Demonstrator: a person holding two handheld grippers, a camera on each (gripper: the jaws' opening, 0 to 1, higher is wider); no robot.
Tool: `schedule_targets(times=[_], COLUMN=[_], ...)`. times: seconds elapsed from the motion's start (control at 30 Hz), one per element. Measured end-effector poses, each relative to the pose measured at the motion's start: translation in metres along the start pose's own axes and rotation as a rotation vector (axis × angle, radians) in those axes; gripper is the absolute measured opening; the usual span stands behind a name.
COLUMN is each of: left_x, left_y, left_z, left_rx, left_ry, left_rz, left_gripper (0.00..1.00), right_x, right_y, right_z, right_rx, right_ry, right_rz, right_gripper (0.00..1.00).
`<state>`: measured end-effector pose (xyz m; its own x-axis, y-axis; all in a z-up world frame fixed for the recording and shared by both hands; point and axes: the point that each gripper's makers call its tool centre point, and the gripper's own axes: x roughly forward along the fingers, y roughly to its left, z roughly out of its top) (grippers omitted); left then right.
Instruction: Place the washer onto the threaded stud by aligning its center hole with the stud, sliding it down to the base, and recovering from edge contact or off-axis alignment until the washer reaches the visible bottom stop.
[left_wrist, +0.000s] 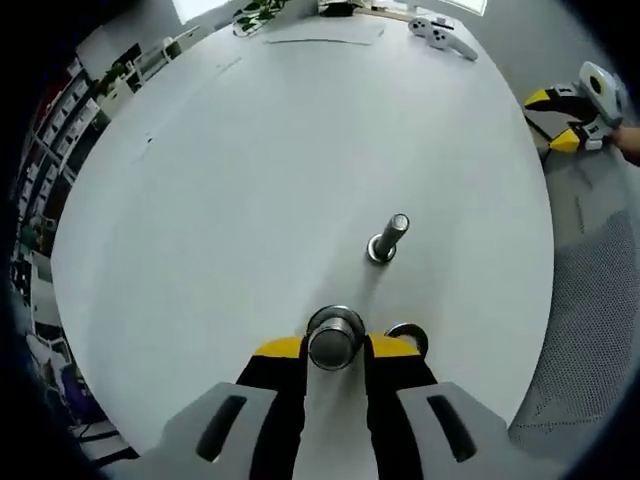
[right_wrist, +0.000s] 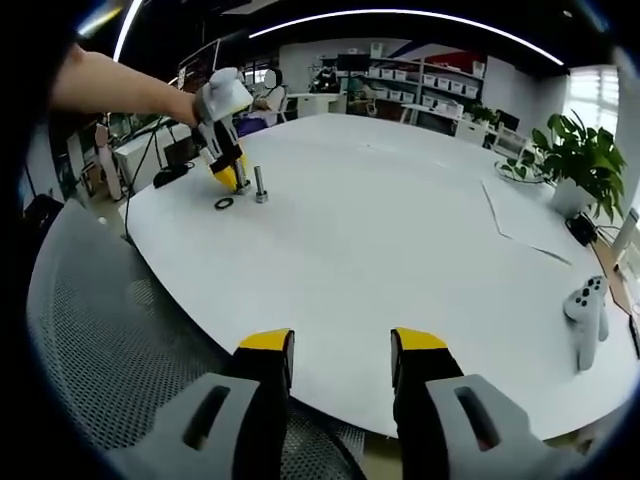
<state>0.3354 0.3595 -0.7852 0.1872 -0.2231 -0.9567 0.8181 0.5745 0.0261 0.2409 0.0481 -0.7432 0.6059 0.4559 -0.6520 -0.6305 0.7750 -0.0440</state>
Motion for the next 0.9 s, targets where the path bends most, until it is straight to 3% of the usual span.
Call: schedule_targets(times=[0.07, 0.17, 0.47, 0.67, 0.77, 0.9], left_x=[0.000, -0.006, -0.021, -0.025, -0.029, -0.028], left_y=[0.002, -0.004, -0.027, -0.035, -0.042, -0.049], left_z=[-0.001, 0.004, -0.001, -0.008, -0.006, -0.011], left_rx=[-0.018, -0.074, -0.088, -0.116, -0.144, -0.144], left_ry=[-0.016, -0.064, -0.124, -0.151, -0.195, -0.200], left_rz=[0.032, 0.015, -0.007, -0.011, -0.021, -0.021], left_gripper=[0.26, 0.27, 0.37, 0.38, 0.38, 0.38], right_x=[0.000, 0.000, 0.000, 0.001, 0.001, 0.001], right_y=[0.001, 0.001, 0.000, 0.001, 0.001, 0.001], right_z=[0.000, 0.000, 0.000, 0.000, 0.000, -0.001], right_rx=[0.000, 0.000, 0.002, 0.000, -0.001, 0.000], right_ry=[0.000, 0.000, -0.001, -0.002, -0.001, 0.005], right_rz=[0.004, 0.006, 0.004, 0.006, 0.005, 0.006], right_gripper=[0.41, 0.41, 0.41, 0.41, 0.41, 0.41])
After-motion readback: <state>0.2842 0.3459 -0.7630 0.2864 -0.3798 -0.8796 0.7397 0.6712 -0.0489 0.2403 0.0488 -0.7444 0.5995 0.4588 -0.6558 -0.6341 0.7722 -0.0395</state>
